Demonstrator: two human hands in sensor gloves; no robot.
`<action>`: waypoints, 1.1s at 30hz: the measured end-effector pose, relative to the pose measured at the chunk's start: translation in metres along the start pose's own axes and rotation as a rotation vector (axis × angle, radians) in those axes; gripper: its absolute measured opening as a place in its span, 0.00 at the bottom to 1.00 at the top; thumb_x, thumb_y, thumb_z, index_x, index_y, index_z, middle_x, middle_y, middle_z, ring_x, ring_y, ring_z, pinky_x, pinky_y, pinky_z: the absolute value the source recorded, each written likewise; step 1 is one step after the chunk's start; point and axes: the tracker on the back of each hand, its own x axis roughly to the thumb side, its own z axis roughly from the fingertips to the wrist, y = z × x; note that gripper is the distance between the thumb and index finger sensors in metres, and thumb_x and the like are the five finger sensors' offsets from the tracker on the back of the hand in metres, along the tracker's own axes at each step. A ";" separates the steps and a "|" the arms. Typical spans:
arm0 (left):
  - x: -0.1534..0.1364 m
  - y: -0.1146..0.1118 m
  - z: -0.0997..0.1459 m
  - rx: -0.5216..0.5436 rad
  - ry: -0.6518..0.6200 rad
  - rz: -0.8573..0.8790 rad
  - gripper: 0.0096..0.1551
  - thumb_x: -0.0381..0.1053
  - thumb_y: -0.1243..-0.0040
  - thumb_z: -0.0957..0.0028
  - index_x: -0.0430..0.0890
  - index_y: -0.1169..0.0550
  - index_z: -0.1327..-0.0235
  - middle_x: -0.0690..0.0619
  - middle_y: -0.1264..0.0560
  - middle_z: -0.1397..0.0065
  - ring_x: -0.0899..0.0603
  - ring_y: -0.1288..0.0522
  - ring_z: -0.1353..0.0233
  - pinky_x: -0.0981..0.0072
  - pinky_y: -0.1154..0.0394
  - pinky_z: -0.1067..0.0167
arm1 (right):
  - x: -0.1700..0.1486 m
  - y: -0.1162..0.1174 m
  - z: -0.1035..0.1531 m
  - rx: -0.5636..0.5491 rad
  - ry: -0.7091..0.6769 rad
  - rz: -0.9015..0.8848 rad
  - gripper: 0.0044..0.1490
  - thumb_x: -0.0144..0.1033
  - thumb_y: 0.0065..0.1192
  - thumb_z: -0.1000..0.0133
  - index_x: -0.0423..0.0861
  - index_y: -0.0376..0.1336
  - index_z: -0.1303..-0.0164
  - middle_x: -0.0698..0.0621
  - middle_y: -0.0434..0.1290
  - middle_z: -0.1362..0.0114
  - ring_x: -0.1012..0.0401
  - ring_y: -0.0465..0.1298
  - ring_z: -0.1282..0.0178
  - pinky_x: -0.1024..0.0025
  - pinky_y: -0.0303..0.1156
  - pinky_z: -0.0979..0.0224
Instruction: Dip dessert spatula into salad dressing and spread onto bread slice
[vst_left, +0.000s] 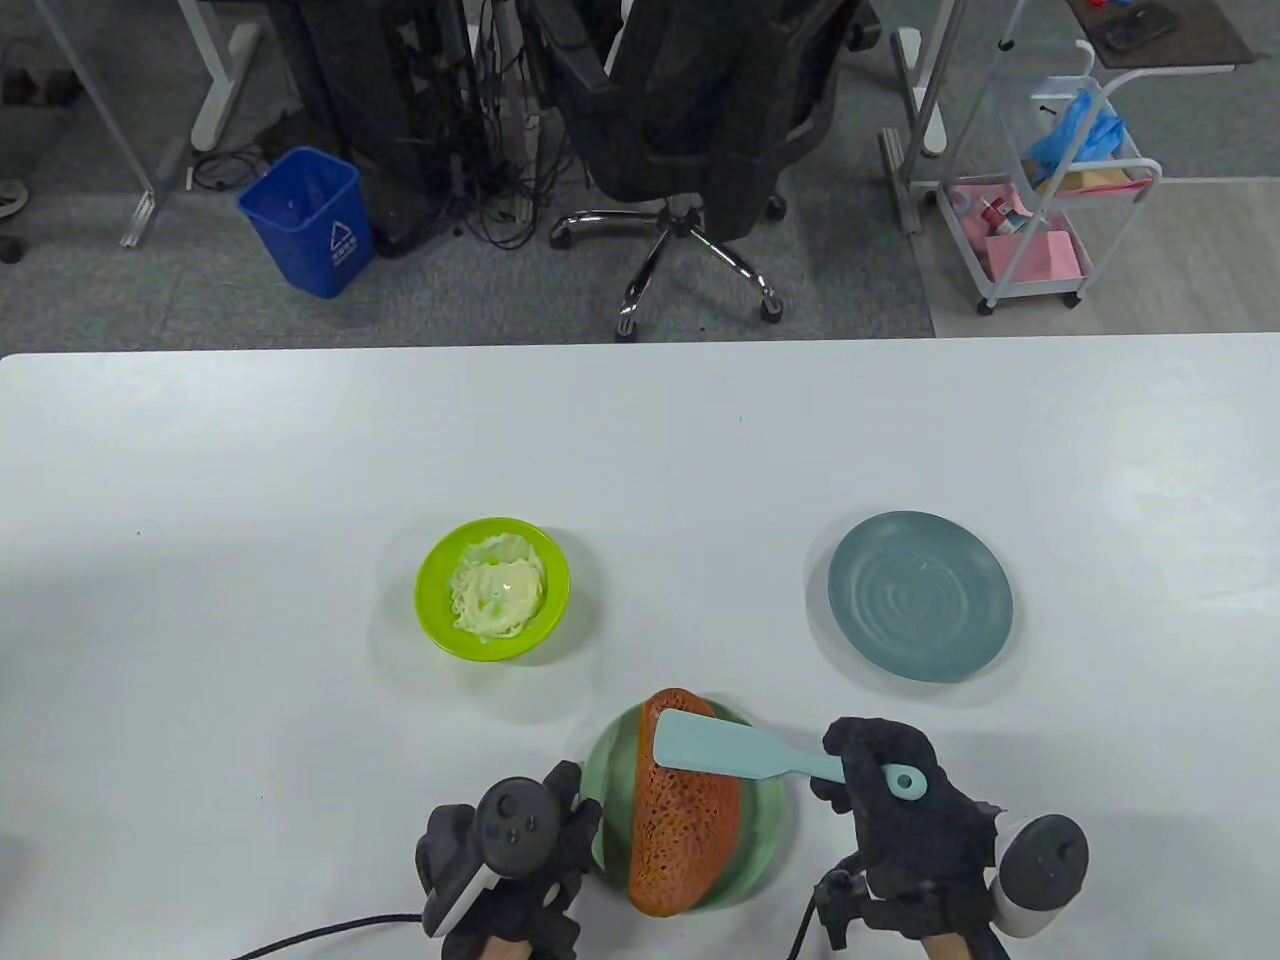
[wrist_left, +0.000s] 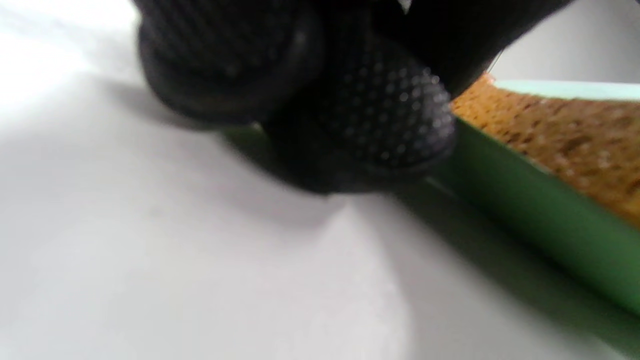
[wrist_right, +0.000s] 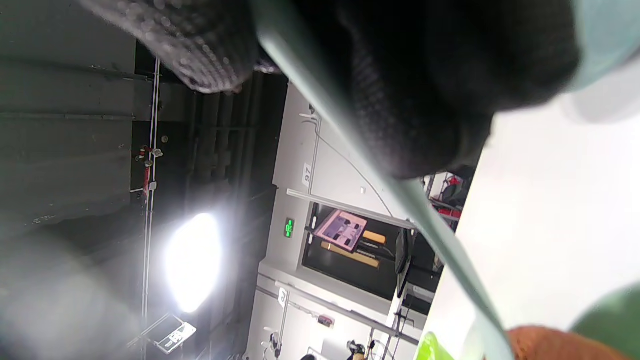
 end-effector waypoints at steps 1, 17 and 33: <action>0.000 0.000 0.000 -0.001 0.001 0.001 0.31 0.55 0.35 0.39 0.36 0.22 0.32 0.58 0.12 0.60 0.57 0.09 0.71 0.71 0.11 0.69 | 0.002 -0.003 0.000 -0.014 -0.008 0.014 0.23 0.46 0.64 0.41 0.47 0.63 0.42 0.39 0.72 0.39 0.44 0.85 0.58 0.54 0.80 0.57; 0.000 0.000 0.000 -0.003 0.000 0.002 0.31 0.55 0.36 0.39 0.36 0.23 0.32 0.58 0.12 0.60 0.57 0.09 0.71 0.71 0.11 0.69 | 0.008 -0.031 -0.003 -0.106 -0.035 0.018 0.22 0.48 0.60 0.40 0.45 0.64 0.45 0.40 0.74 0.43 0.44 0.83 0.64 0.55 0.78 0.63; 0.000 0.000 0.001 -0.006 0.003 0.004 0.31 0.55 0.36 0.39 0.36 0.23 0.31 0.58 0.12 0.60 0.57 0.09 0.71 0.71 0.11 0.69 | -0.001 -0.034 -0.003 -0.138 -0.019 -0.055 0.22 0.51 0.62 0.41 0.48 0.65 0.46 0.42 0.75 0.44 0.46 0.84 0.66 0.57 0.79 0.65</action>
